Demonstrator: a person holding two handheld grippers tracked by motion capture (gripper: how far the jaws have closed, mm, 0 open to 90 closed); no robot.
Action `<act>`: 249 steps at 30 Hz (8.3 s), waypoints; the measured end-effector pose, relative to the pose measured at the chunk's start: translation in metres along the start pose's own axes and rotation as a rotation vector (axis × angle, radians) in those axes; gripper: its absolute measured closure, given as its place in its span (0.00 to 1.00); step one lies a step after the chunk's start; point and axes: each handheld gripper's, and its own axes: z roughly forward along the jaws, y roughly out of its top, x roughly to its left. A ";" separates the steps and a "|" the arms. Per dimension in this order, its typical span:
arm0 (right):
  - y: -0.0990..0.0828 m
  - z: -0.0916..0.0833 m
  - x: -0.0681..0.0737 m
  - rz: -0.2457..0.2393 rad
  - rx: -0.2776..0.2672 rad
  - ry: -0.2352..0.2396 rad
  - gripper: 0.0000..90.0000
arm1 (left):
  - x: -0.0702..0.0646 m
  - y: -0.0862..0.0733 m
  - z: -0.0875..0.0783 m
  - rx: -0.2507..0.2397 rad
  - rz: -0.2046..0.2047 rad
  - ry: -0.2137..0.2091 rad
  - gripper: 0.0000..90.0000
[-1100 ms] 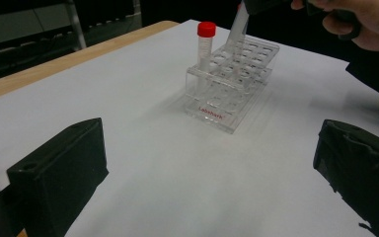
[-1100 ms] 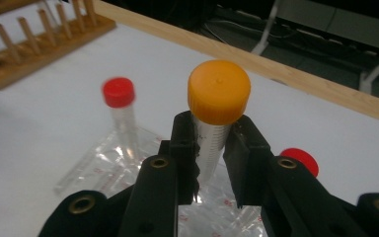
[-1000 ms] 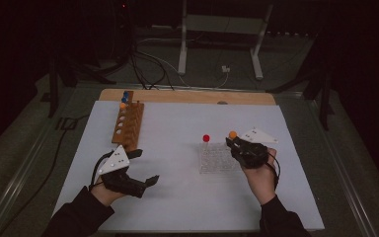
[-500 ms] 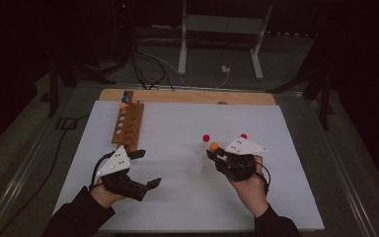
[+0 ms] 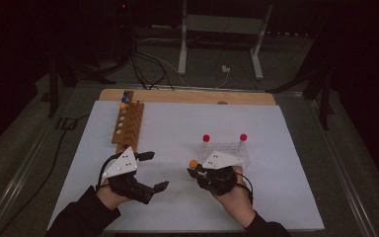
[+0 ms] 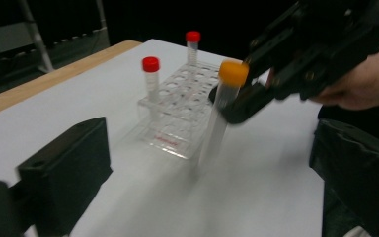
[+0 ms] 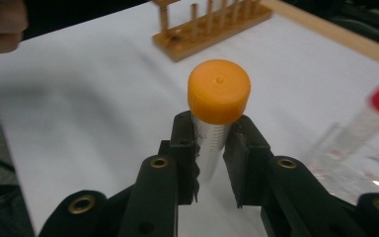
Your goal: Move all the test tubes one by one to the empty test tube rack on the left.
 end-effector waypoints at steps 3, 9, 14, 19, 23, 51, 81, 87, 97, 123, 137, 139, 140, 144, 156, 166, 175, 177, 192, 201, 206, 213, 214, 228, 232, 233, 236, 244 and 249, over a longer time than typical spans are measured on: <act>-0.001 0.005 0.006 -0.013 0.015 0.021 0.83 | -0.004 0.002 0.006 0.003 0.008 -0.019 0.07; -0.004 0.011 0.015 -0.021 0.037 0.058 0.83 | -0.006 0.003 0.017 0.005 0.002 -0.027 0.20; -0.005 0.013 0.018 -0.024 0.041 0.075 0.83 | -0.009 0.005 0.024 -0.004 0.014 -0.041 0.37; -0.005 0.014 0.018 -0.021 0.042 0.078 0.83 | -0.009 0.006 0.030 -0.003 0.006 -0.044 0.48; -0.004 0.014 0.018 -0.021 0.041 0.081 0.83 | -0.009 0.006 0.035 0.006 0.013 -0.050 0.58; -0.004 0.013 0.013 0.007 0.021 0.113 0.79 | -0.012 0.008 0.045 0.039 0.059 -0.071 0.80; 0.004 -0.011 -0.005 0.083 -0.134 0.003 0.05 | 0.054 0.054 -0.009 -0.055 0.032 0.166 0.80; 0.004 -0.012 -0.004 0.074 -0.136 0.022 0.01 | 0.076 0.060 -0.021 -0.066 0.021 0.247 0.80; 0.006 -0.016 -0.003 0.059 -0.158 0.050 0.00 | 0.114 0.059 -0.038 -0.085 -0.024 0.382 0.80; 0.005 -0.016 -0.006 0.056 -0.156 0.078 0.00 | 0.181 0.025 -0.032 -0.122 -0.129 0.641 0.80; 0.004 -0.016 -0.005 0.050 -0.156 0.093 0.00 | 0.195 -0.006 -0.013 -0.076 -0.195 0.683 0.80; 0.004 -0.016 -0.005 0.049 -0.153 0.092 0.00 | 0.196 -0.008 -0.011 -0.056 -0.200 0.686 0.80; 0.004 -0.016 -0.005 0.048 -0.153 0.092 0.00 | 0.195 -0.009 -0.010 -0.047 -0.200 0.686 0.80; 0.004 -0.016 -0.005 0.047 -0.153 0.093 0.00 | 0.194 -0.013 -0.006 -0.017 -0.203 0.692 0.80; 0.005 -0.017 -0.005 0.045 -0.152 0.094 0.00 | 0.196 -0.028 0.001 0.055 -0.231 0.684 0.80; 0.005 -0.018 -0.005 0.043 -0.154 0.094 0.00 | 0.196 -0.026 0.003 0.090 -0.242 0.681 0.79; 0.006 -0.021 -0.007 0.042 -0.172 0.092 0.00 | 0.191 -0.018 -0.003 0.103 -0.238 0.645 0.62; 0.006 -0.023 -0.009 0.046 -0.178 0.087 0.00 | 0.186 -0.014 -0.008 0.091 -0.223 0.634 0.54; 0.000 -0.064 -0.075 0.121 -0.257 -0.154 0.00 | 0.112 -0.002 -0.038 -0.035 -0.157 0.416 0.03; -0.031 -0.067 -0.119 0.245 -0.206 -0.282 0.00 | 0.071 -0.017 -0.027 -0.023 -0.135 0.270 0.02; -0.047 -0.054 -0.134 0.296 -0.147 -0.311 0.03 | 0.057 -0.025 -0.020 -0.013 -0.121 0.231 0.02; -0.064 -0.038 -0.145 0.332 -0.089 -0.335 0.25 | 0.050 -0.035 -0.013 0.007 -0.116 0.210 0.02; -0.065 -0.036 -0.146 0.332 -0.078 -0.334 0.29 | 0.049 -0.036 -0.012 0.013 -0.114 0.208 0.02; -0.064 -0.027 -0.146 0.300 -0.077 -0.306 0.72 | 0.046 -0.040 -0.008 0.026 -0.104 0.195 0.02; -0.064 -0.023 -0.146 0.300 -0.046 -0.331 0.79 | 0.046 -0.041 -0.008 0.030 -0.101 0.198 0.02; -0.065 -0.022 -0.146 0.297 -0.037 -0.336 0.80 | 0.047 -0.041 -0.008 0.031 -0.101 0.196 0.02; -0.067 -0.019 -0.147 0.294 -0.024 -0.348 0.81 | 0.047 -0.041 -0.008 0.031 -0.104 0.194 0.02; -0.062 -0.020 -0.144 0.274 -0.021 -0.380 0.84 | 0.047 -0.041 -0.008 0.028 -0.105 0.191 0.02; -0.053 -0.031 -0.140 0.247 -0.064 -0.397 0.84 | 0.048 -0.040 -0.009 0.026 -0.109 0.187 0.02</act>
